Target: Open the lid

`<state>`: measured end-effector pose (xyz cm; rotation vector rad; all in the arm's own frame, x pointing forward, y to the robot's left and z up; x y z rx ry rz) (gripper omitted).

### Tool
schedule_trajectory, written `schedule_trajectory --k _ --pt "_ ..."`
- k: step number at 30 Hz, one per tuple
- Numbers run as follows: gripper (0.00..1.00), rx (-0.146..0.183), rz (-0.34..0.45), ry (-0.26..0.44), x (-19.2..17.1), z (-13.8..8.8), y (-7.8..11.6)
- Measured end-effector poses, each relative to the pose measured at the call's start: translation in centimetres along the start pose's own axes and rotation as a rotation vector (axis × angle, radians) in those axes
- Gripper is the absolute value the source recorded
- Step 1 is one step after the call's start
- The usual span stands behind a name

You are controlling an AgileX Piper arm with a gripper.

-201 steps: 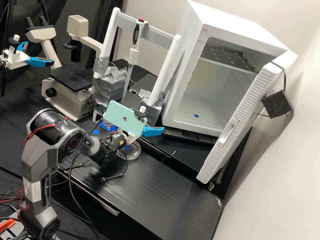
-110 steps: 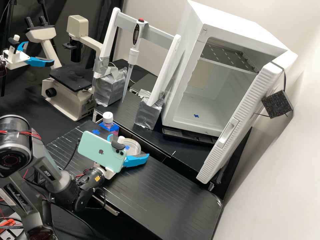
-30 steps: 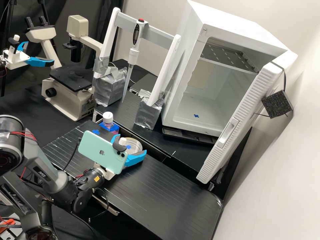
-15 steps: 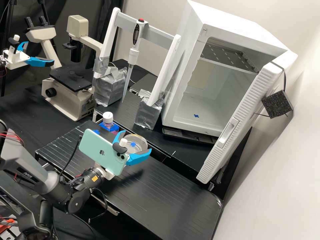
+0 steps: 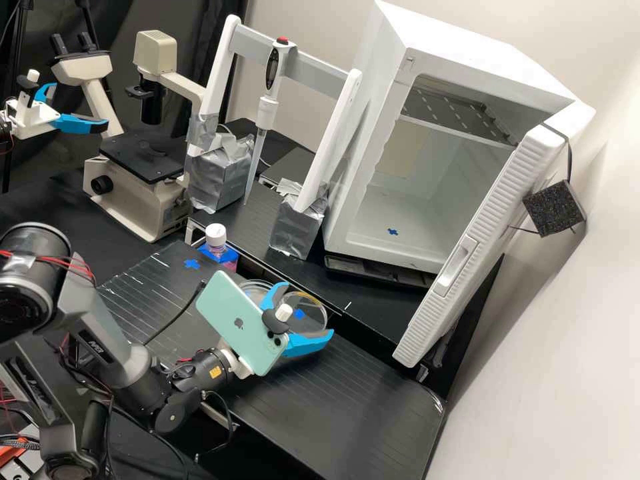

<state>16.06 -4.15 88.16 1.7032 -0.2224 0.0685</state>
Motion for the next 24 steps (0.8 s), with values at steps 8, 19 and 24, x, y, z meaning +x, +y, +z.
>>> schedule_trajectory --k 8,19,24 --pt "0.0 -0.008 0.042 -0.052 1.2 1.3 0.8" --pt "1.0 -0.023 0.048 -0.086 2.4 2.9 0.8" --pt "1.0 -0.042 0.047 -0.075 2.5 2.8 0.7"
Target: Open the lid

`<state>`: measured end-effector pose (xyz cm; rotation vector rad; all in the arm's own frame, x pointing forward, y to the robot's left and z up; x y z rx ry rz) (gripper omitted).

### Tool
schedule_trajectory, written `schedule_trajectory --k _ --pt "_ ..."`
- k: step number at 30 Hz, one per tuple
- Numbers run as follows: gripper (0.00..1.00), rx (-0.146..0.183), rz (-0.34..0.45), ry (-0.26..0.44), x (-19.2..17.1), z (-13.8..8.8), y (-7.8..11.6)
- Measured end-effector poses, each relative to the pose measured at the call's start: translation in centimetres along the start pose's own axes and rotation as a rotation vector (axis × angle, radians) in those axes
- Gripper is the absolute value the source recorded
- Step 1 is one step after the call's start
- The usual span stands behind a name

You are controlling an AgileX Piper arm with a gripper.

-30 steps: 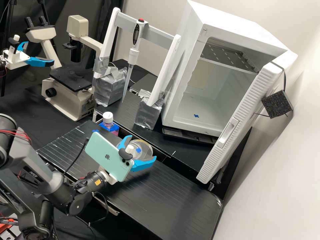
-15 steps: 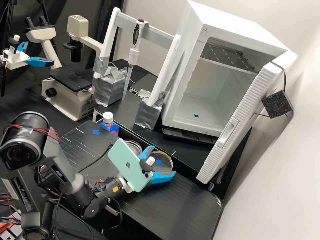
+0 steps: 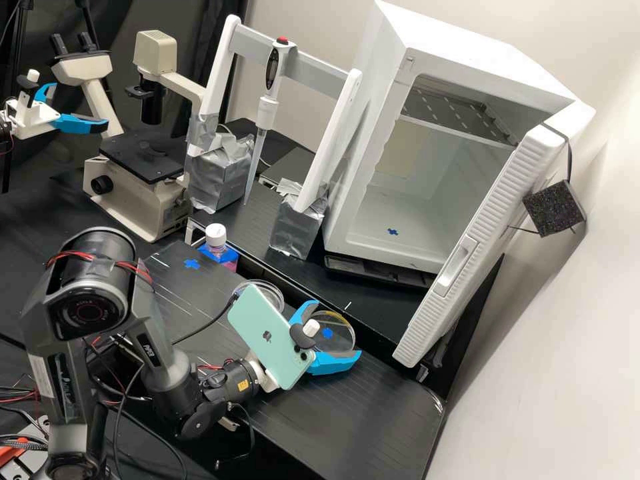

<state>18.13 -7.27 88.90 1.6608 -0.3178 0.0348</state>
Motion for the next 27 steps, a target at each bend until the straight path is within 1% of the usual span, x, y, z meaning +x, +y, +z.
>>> schedule_trajectory --k 14,16,19,20,22,24,26,27 --pt "1.0 -0.007 -0.001 0.01 0.1 -0.3 -0.1" --pt "1.0 0.002 0.013 0.014 -0.2 -0.5 0.2" --pt "1.0 0.025 0.047 0.014 -0.7 -1.0 0.9" --pt "1.0 0.039 0.059 0.021 -0.8 -1.2 1.2" --pt "1.0 0.057 0.091 0.058 -1.5 -2.3 1.6" --pt "1.0 0.065 0.107 0.096 -2.0 -3.2 1.8" --pt "1.0 0.063 0.101 0.149 -2.5 -4.5 1.5" --pt "1.0 0.056 0.096 0.176 -2.8 -5.1 1.3"
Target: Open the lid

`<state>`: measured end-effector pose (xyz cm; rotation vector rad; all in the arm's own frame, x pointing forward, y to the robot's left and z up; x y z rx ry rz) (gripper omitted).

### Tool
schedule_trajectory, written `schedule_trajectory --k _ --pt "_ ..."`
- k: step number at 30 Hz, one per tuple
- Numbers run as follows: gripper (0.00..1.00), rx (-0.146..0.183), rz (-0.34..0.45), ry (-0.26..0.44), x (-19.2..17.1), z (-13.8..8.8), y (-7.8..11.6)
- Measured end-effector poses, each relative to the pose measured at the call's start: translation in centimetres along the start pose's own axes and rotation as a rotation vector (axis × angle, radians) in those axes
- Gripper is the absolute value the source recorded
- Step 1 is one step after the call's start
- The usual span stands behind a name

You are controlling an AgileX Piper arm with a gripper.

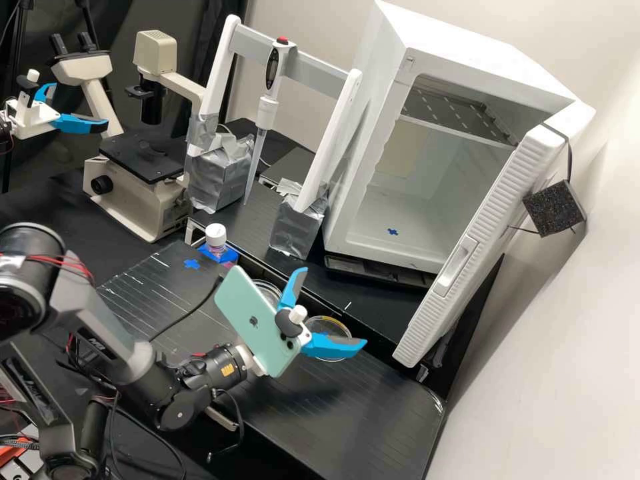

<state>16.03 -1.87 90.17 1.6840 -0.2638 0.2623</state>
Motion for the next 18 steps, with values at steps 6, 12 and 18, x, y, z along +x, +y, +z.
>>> schedule_trajectory --k 6,12,18 --pt "1.0 -0.007 -0.107 0.168 -0.5 -3.2 -2.7" --pt "1.0 -0.003 -0.088 0.211 -0.5 -4.7 -4.8" --pt "1.0 0.043 -0.132 0.168 -0.2 -4.2 -6.1"
